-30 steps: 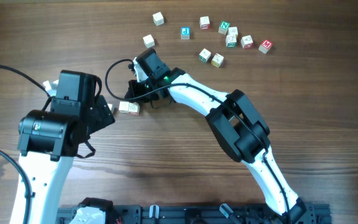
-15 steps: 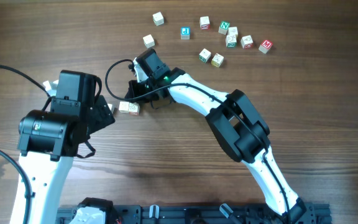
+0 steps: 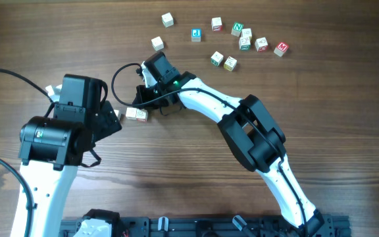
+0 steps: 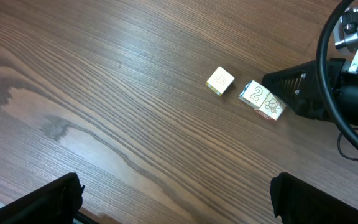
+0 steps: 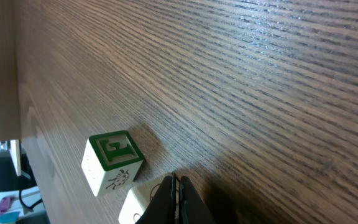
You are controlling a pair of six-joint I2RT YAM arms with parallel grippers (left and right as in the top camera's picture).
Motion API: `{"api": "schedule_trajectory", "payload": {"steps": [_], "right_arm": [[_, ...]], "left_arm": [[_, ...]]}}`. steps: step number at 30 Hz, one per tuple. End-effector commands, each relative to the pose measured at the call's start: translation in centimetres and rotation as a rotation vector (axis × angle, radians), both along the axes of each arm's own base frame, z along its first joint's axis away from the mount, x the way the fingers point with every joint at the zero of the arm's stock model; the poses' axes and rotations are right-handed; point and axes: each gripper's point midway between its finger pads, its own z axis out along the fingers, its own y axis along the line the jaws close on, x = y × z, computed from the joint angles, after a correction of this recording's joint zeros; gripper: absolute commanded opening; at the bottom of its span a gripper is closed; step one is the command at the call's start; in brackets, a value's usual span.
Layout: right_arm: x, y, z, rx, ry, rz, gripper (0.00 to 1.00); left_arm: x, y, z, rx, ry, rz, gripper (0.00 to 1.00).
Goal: Form a horizontal line
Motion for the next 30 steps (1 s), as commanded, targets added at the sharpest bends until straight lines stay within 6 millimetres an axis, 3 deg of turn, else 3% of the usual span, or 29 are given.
{"api": "schedule_trajectory", "payload": {"steps": [1, 13, 18, 23, 26, 30], "right_arm": [[-0.3, 0.6, -0.1, 0.013, 0.016, 0.012, 0.05], [-0.2, 0.5, -0.1, 0.009, 0.012, 0.011, 0.05], [2.1, -0.5, 0.3, 0.015, -0.025, -0.044, 0.05], [4.8, -2.4, 3.0, 0.03, -0.124, -0.055, 0.05], [6.8, -4.7, 4.9, -0.015, -0.179, -0.117, 0.05], [8.5, -8.6, 4.5, -0.076, -0.131, -0.195, 0.05]], "left_arm": [[0.0, 0.1, -0.1, -0.006, 0.002, 0.017, 1.0], [0.0, 0.1, -0.1, -0.006, 0.002, 0.017, 1.0], [0.0, 0.1, -0.1, -0.006, 0.002, 0.016, 1.0], [0.0, 0.1, -0.1, -0.006, 0.002, 0.017, 1.0], [0.0, 0.1, -0.1, -0.006, 0.002, 0.017, 1.0], [0.9, 0.8, 0.5, 0.039, -0.042, 0.033, 1.0]]}}
